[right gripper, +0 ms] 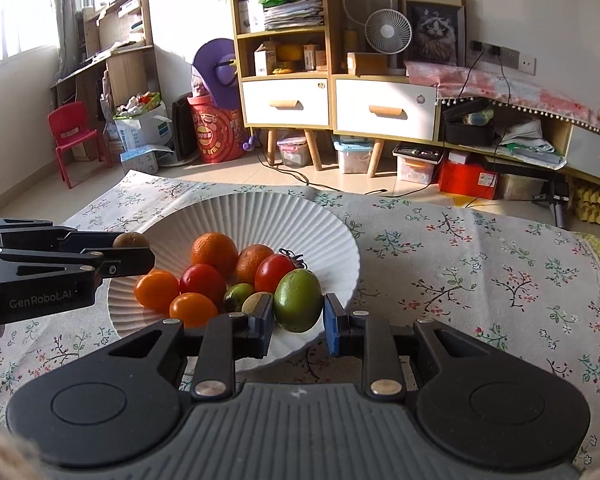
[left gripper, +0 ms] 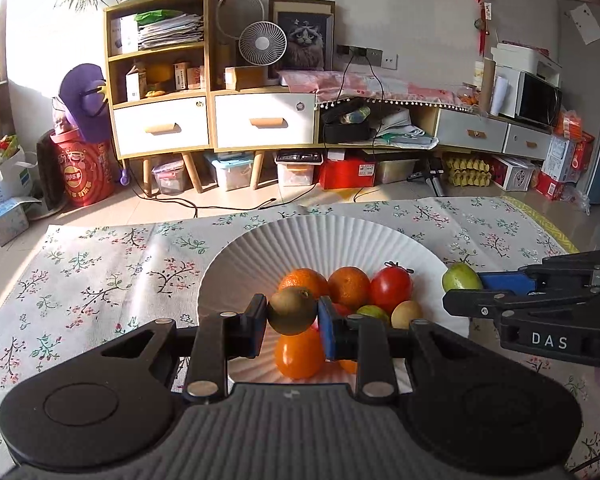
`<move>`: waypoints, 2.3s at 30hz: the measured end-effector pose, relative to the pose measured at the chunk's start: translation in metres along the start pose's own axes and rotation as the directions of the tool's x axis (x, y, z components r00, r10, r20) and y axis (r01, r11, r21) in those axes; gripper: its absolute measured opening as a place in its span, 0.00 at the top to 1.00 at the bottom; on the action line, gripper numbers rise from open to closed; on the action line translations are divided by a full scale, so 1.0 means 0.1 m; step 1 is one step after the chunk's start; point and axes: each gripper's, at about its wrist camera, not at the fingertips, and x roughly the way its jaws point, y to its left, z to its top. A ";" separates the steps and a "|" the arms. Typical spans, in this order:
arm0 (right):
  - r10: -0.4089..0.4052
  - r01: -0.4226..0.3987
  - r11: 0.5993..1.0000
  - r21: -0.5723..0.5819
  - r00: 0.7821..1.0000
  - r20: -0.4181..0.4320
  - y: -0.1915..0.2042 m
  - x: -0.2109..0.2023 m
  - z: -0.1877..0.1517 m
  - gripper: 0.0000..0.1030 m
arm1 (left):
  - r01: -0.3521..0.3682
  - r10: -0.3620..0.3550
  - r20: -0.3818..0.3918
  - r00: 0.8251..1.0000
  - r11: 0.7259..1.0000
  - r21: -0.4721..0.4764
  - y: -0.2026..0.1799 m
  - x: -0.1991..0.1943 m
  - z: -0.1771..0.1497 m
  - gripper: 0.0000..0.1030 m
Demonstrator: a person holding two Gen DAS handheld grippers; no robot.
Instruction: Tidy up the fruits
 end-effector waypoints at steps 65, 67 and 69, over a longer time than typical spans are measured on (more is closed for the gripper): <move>-0.221 0.238 0.969 0.069 0.956 -0.194 0.39 -0.66 -0.41 0.01 | -0.239 0.209 -0.251 0.945 0.967 -0.093 -0.20 -0.90 -0.44 0.03; -0.220 0.237 0.969 0.065 0.955 -0.198 0.41 -0.67 -0.43 0.01 | -0.238 0.209 -0.251 0.945 0.967 -0.092 -0.21 -0.90 -0.44 0.03; -0.222 0.238 0.970 0.057 0.954 -0.200 0.43 -0.67 -0.43 0.01 | -0.240 0.211 -0.251 0.945 0.967 -0.090 -0.22 -0.91 -0.44 0.03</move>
